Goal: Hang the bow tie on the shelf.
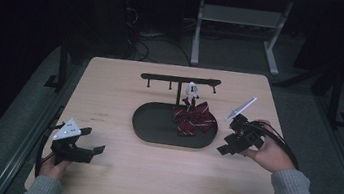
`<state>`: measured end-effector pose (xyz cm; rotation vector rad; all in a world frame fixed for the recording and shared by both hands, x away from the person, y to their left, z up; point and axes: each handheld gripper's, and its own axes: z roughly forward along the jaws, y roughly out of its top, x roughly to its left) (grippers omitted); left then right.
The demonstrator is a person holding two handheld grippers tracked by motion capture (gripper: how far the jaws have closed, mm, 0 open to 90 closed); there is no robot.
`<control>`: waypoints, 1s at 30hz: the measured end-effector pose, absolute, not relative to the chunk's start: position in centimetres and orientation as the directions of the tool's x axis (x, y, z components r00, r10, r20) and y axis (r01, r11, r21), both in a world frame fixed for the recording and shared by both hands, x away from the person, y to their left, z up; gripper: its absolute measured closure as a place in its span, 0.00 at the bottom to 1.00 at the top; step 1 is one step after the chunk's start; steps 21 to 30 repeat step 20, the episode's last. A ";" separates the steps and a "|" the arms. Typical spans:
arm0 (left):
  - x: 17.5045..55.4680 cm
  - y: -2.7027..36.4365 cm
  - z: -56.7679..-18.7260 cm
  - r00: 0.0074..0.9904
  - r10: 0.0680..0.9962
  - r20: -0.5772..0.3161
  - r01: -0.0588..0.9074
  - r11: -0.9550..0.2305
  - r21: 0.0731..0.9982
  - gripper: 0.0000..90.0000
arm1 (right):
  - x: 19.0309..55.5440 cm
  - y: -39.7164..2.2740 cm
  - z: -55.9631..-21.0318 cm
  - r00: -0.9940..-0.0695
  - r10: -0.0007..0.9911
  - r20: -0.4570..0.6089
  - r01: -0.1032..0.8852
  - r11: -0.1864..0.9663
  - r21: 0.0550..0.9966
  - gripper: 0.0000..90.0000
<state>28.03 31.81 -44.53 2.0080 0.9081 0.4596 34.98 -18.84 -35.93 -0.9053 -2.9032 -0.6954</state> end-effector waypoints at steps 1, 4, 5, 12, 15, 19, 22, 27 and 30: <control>28.0 31.8 -44.5 0.668 0.744 -0.015 0.430 -0.369 0.824 0.14 | 34.9 -18.9 -36.0 -0.831 0.536 0.152 0.546 0.730 0.410 0.51; 28.0 31.8 -44.5 0.667 0.745 -0.016 0.428 -0.364 0.827 0.14 | 34.4 -19.3 -36.7 -0.825 0.542 0.161 0.555 0.724 0.410 0.50; 28.0 31.8 -44.6 0.666 0.746 -0.017 0.429 -0.364 0.826 0.14 | 34.3 -19.3 -36.9 -0.825 0.541 0.163 0.556 0.723 0.411 0.50; 28.1 31.8 -44.6 0.668 0.744 -0.015 0.429 -0.369 0.825 0.14 | 33.2 -19.7 -37.9 -0.821 0.542 0.177 0.562 0.715 0.416 0.50; 28.0 31.7 -44.5 0.669 0.743 -0.014 0.428 -0.370 0.825 0.14 | 32.2 -19.8 -38.4 -0.822 0.542 0.176 0.559 0.707 0.433 0.49; 28.0 31.7 -44.5 0.671 0.742 -0.011 0.426 -0.372 0.825 0.14 | 31.3 -20.0 -38.8 -0.817 0.550 0.175 0.564 0.696 0.445 0.49; 28.0 31.7 -44.5 0.670 0.742 -0.013 0.427 -0.372 0.824 0.14 | 31.0 -20.1 -38.9 -0.816 0.552 0.171 0.563 0.694 0.448 0.49; 28.0 31.7 -44.5 0.670 0.742 -0.013 0.427 -0.372 0.824 0.14 | 31.0 -20.1 -38.9 -0.816 0.552 0.171 0.563 0.694 0.448 0.49; 28.0 31.7 -44.5 0.670 0.742 -0.013 0.427 -0.372 0.824 0.14 | 31.0 -20.1 -38.9 -0.816 0.552 0.171 0.563 0.694 0.448 0.49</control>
